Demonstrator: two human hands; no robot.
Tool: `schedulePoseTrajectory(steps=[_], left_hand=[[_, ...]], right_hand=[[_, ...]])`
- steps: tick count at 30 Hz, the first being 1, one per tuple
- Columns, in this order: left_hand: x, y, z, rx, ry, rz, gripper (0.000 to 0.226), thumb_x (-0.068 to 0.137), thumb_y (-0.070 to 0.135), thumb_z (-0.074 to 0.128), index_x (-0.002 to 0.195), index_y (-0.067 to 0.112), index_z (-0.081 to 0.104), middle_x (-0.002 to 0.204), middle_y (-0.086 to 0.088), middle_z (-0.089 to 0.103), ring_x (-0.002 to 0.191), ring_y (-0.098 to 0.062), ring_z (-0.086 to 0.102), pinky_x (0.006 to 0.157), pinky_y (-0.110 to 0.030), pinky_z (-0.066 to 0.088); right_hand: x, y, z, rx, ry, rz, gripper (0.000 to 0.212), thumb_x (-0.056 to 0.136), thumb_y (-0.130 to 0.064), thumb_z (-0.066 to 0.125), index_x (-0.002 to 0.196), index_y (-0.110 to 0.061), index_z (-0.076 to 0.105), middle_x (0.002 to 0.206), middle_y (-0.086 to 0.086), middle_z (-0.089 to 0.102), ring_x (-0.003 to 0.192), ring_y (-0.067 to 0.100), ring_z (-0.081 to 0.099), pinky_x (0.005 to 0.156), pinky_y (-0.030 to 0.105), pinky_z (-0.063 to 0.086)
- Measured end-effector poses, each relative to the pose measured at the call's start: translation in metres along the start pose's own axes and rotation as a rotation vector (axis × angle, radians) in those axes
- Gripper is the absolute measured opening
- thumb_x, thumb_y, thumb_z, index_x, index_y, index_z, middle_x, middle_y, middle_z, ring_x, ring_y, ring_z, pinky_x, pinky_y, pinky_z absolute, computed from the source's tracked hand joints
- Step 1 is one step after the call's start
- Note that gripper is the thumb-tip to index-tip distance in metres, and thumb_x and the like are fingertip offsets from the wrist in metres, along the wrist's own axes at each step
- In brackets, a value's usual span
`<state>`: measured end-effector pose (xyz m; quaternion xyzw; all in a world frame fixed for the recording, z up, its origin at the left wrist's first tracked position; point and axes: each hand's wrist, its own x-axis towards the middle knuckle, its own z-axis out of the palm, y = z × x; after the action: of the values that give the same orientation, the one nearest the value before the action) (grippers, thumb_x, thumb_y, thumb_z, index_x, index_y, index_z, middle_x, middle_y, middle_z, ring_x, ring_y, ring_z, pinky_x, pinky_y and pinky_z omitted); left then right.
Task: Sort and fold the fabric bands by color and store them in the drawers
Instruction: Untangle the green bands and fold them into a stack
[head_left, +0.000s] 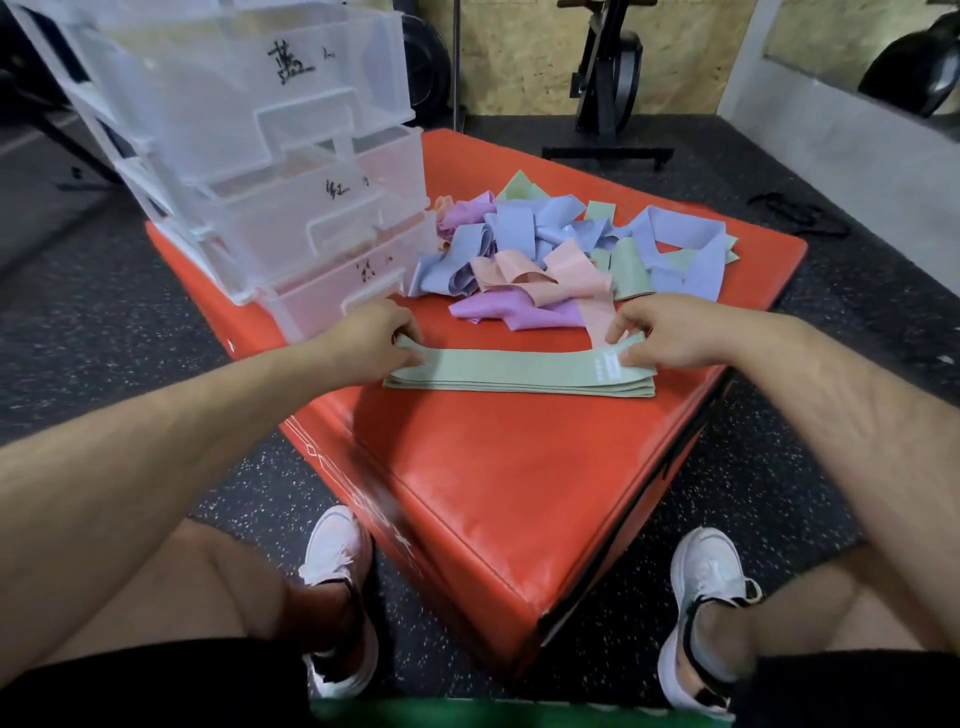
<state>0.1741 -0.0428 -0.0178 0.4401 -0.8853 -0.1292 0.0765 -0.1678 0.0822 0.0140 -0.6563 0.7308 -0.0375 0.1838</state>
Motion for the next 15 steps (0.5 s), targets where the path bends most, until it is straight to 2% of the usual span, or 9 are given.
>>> schedulePoseTrajectory(steps=[3,5,7,10,12,15], left_hand=[[0.002,-0.002,0.004,0.085,0.012,0.036,0.032,0.079,0.044,0.069,0.099,0.020,0.072,0.103,-0.004,0.058,0.107,-0.026,0.054,0.093,-0.032,0.040],[0.001,0.008,0.003,0.089,0.022,0.071,0.053,0.068,0.059,0.050,0.105,0.026,0.070,0.109,-0.001,0.060,0.112,-0.025,0.053,0.102,-0.040,0.040],[0.000,0.024,0.006,0.042,-0.007,0.144,0.061,0.066,0.066,0.044,0.110,0.030,0.066,0.111,0.004,0.062,0.112,-0.020,0.055,0.100,-0.042,0.042],[0.001,0.051,0.015,-0.011,-0.081,0.237,0.055,0.074,0.069,0.054,0.117,0.036,0.061,0.119,0.011,0.061,0.114,-0.014,0.054,0.098,-0.041,0.043],[0.005,0.067,0.024,-0.029,-0.105,0.296,0.051,0.078,0.062,0.061,0.123,0.036,0.059,0.122,0.014,0.060,0.115,-0.011,0.053,0.099,-0.038,0.043],[0.013,0.084,0.039,-0.038,-0.095,0.360,0.049,0.084,0.050,0.070,0.128,0.033,0.059,0.123,0.012,0.062,0.113,-0.010,0.052,0.093,-0.027,0.039]], right_hand=[[-0.001,0.003,0.001,-0.014,-0.004,-0.011,0.023,0.086,-0.025,0.072,0.107,-0.030,0.066,0.106,-0.004,0.060,0.092,0.015,0.057,0.080,0.029,0.046],[-0.001,0.004,0.002,-0.026,-0.019,-0.027,0.025,0.086,-0.025,0.072,0.110,-0.031,0.067,0.106,-0.005,0.061,0.091,0.013,0.057,0.080,0.028,0.045],[-0.002,0.004,0.001,-0.030,-0.038,-0.044,0.030,0.082,-0.030,0.076,0.111,-0.036,0.067,0.102,-0.011,0.057,0.090,0.011,0.055,0.080,0.027,0.042],[-0.005,0.004,0.003,-0.072,-0.071,-0.058,0.045,0.074,-0.037,0.082,0.115,-0.043,0.065,0.093,-0.019,0.045,0.091,0.009,0.051,0.080,0.028,0.040],[-0.008,0.004,0.005,-0.102,-0.082,-0.060,0.049,0.071,-0.038,0.084,0.117,-0.043,0.065,0.091,-0.020,0.044,0.090,0.008,0.050,0.078,0.028,0.040],[-0.012,0.004,0.008,-0.131,-0.076,-0.065,0.048,0.071,-0.036,0.086,0.115,-0.040,0.066,0.090,-0.020,0.044,0.094,0.011,0.052,0.079,0.028,0.040]])
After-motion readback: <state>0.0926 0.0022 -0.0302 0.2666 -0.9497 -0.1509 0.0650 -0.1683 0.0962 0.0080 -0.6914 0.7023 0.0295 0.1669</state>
